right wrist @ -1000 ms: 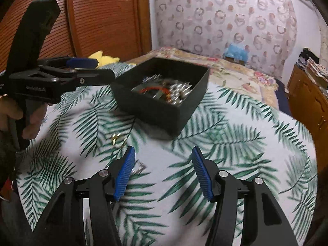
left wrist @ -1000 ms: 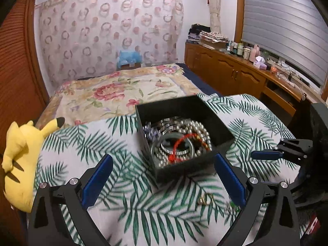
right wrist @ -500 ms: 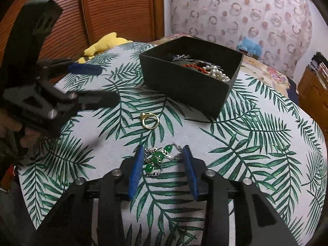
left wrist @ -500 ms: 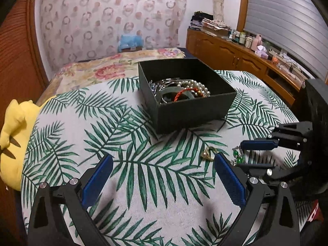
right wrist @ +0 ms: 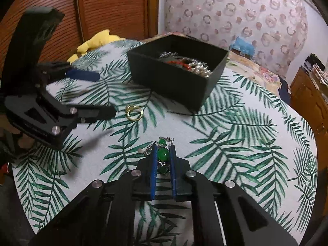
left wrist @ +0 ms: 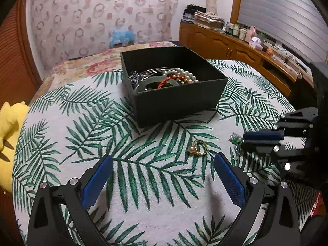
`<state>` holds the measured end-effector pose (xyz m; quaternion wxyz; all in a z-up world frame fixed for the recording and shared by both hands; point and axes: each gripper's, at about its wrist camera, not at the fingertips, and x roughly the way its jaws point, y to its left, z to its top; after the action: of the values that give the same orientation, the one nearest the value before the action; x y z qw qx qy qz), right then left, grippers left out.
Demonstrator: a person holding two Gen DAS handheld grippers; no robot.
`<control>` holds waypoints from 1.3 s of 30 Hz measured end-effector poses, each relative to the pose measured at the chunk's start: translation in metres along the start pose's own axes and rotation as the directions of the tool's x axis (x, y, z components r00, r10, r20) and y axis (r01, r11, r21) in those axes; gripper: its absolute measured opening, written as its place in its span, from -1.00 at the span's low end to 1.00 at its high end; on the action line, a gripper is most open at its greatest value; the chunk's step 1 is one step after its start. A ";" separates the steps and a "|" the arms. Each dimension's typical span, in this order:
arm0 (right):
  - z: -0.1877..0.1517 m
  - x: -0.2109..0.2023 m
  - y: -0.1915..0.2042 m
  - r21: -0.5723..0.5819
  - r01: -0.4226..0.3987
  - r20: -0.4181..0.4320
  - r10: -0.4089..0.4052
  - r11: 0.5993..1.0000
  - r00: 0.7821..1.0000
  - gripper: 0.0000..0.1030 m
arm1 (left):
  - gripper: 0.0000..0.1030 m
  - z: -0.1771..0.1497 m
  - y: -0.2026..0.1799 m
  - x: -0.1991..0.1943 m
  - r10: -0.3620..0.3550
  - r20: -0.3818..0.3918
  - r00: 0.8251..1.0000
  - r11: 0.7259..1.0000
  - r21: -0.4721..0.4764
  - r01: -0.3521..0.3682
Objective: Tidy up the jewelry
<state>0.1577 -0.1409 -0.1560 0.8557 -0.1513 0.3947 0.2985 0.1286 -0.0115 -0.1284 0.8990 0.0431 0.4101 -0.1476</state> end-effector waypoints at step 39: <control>0.036 -0.047 -0.040 0.033 0.038 0.162 -0.043 0.999 0.986 -0.76 | -0.82 0.030 -0.016 -0.013 -0.069 0.079 0.995 0.997 0.044 0.066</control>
<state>0.1796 -0.1730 -0.0958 0.8932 -0.1216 0.3247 0.2864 0.1374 -0.0299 -0.0987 0.9082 0.0417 0.3718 -0.1878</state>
